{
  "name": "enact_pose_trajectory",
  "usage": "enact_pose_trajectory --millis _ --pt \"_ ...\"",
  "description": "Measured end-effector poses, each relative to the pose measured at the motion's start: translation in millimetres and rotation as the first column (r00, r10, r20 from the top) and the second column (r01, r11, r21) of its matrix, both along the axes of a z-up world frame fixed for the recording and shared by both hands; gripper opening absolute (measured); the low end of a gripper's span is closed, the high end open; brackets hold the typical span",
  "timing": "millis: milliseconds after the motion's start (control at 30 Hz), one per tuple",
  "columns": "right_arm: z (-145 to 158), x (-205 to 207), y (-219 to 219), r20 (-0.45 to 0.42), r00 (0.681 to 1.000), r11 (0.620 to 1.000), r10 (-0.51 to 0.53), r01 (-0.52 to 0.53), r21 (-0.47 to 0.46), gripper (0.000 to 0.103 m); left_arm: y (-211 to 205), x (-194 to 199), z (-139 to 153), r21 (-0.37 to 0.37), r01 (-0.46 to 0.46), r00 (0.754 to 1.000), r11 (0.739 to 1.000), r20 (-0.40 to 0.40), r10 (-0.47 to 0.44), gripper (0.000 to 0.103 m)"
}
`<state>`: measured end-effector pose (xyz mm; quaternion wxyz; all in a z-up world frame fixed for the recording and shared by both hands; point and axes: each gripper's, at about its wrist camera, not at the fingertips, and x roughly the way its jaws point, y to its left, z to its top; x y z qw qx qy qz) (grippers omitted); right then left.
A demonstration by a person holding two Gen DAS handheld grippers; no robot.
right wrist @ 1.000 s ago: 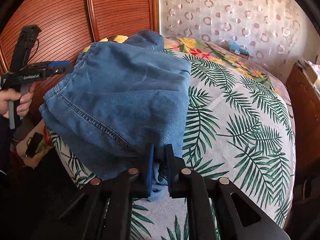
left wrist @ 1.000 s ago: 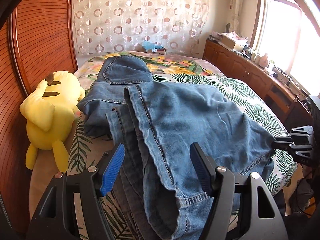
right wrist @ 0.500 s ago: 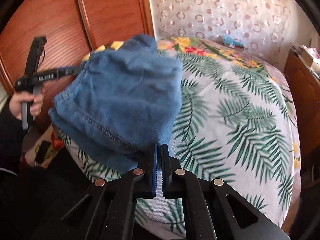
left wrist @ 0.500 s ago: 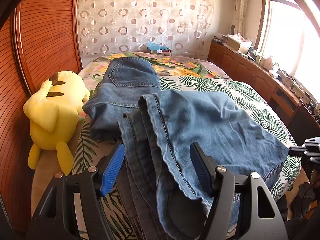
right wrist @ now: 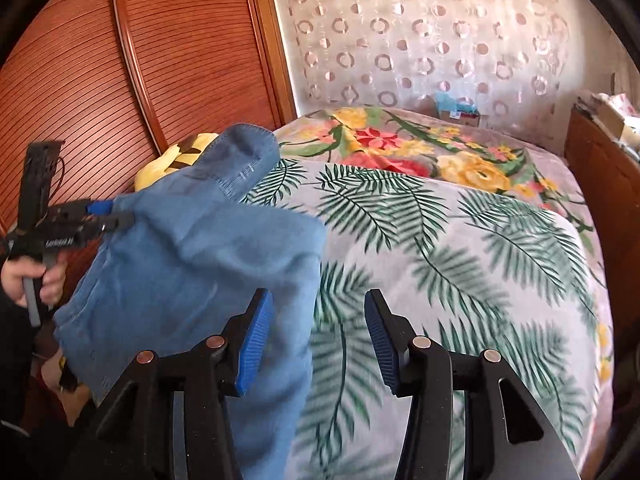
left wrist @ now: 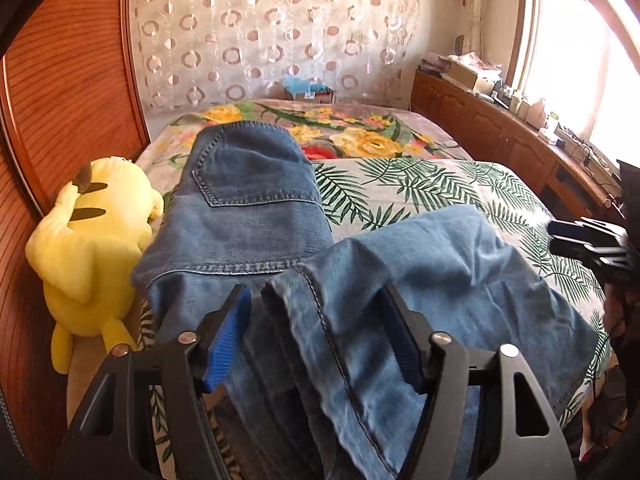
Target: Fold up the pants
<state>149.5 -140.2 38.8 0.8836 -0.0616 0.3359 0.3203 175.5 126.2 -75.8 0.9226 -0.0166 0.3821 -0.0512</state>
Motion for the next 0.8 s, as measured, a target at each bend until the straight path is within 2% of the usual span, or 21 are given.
enact_pose_trajectory --millis 67,133,233,367,400,433,467,500,533,600,733,800 --pt "-9.8 18.0 8.3 -0.015 1.000 1.000 0.003 -0.003 -0.005 0.050 0.7 2.4 -1.6 -0.002 -0.002 1.000 1.000 0.002 0.002 0.047" --pt "-19.3 34.0 16.5 -0.047 0.999 1.000 0.003 -0.004 -0.004 0.050 0.3 -0.8 -1.4 0.033 -0.013 1.000 0.999 0.020 0.012 0.022" --pt "-31.1 53.4 30.1 -0.080 0.997 1.000 0.012 -0.012 -0.002 0.050 3.0 -10.4 3.4 0.030 0.001 0.999 1.000 0.049 -0.003 0.018" --pt "-37.1 80.6 48.6 -0.143 0.988 0.998 0.056 -0.051 0.040 0.050 8.1 -16.5 4.6 0.039 -0.016 0.999 0.999 0.048 0.014 0.017" --pt "-36.4 86.6 52.0 -0.154 0.986 0.997 0.065 -0.058 0.047 0.047 9.4 -17.1 3.9 0.042 -0.018 0.999 0.999 0.047 0.016 0.017" --pt "-34.7 91.5 55.9 -0.157 0.985 0.996 0.078 -0.069 0.059 0.034 9.9 -17.3 3.4 0.042 -0.019 0.999 0.999 0.045 0.017 0.017" --pt "-34.6 100.2 59.1 -0.172 0.980 0.994 0.098 -0.087 0.073 0.029 10.4 -17.5 3.1 0.041 -0.019 0.999 0.999 0.044 0.017 0.017" --pt "-33.7 102.4 64.3 -0.187 0.976 0.992 0.115 -0.102 0.078 0.017 10.0 -17.3 2.9 0.043 -0.018 0.999 0.999 0.043 0.016 0.017" --pt "-32.9 105.5 68.7 -0.184 0.976 0.992 0.117 -0.107 0.066 0.013 9.4 -16.9 2.8 0.047 -0.020 0.999 0.999 0.043 0.018 0.017" --pt "-26.0 105.8 76.5 -0.130 0.986 0.994 0.103 -0.099 0.043 0.011 7.4 -17.2 2.7 0.066 -0.028 0.999 0.997 0.046 0.025 0.017" --pt "-5.6 93.1 73.5 0.016 1.000 0.997 0.004 -0.006 0.079 0.008 9.3 -18.8 1.1 0.056 -0.033 0.999 0.998 0.039 0.030 0.017" --pt "-5.8 92.7 71.2 -0.001 1.000 0.996 0.009 -0.009 0.090 0.011 10.9 -19.9 0.7 0.044 -0.034 0.999 0.998 0.033 0.033 0.019"
